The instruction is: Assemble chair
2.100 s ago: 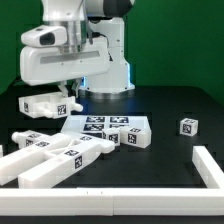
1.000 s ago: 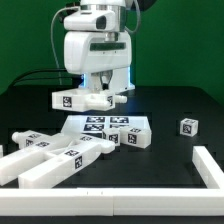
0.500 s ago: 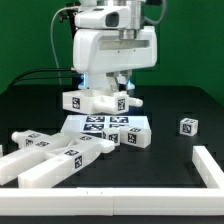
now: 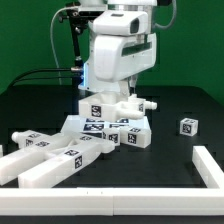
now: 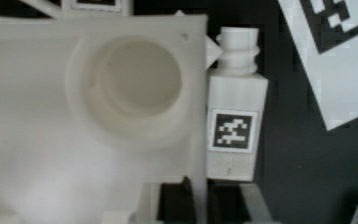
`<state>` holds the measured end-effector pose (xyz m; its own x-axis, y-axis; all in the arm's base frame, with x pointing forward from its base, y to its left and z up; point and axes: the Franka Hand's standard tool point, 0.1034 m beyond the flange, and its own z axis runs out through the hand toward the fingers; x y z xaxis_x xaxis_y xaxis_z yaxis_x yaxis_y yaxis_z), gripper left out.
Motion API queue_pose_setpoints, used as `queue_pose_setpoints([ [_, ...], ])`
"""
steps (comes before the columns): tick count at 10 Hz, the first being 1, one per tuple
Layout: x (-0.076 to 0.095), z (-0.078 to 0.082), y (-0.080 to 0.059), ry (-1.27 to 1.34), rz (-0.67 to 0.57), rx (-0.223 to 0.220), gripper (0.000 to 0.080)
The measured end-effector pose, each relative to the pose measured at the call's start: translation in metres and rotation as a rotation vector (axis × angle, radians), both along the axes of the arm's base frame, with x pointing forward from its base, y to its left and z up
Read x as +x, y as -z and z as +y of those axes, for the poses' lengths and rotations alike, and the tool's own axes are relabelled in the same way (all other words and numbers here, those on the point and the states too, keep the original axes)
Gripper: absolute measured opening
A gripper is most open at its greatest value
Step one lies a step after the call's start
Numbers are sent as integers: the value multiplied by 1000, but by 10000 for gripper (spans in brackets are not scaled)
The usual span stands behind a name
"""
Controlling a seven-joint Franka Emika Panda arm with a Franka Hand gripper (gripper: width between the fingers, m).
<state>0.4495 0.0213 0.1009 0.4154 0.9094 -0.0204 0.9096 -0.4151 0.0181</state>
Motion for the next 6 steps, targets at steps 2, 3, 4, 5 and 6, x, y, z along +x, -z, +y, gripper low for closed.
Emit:
queue_pose_setpoints([
  [2,17,3,6,-366,16,8,28],
  [3,28,10,8,-495,62,15,28],
  [4,36,17,8,-616,114,7,28],
  [5,38,19,7,-735,111,-3,28],
  [6,36,17,8,-770,117,-1,28],
])
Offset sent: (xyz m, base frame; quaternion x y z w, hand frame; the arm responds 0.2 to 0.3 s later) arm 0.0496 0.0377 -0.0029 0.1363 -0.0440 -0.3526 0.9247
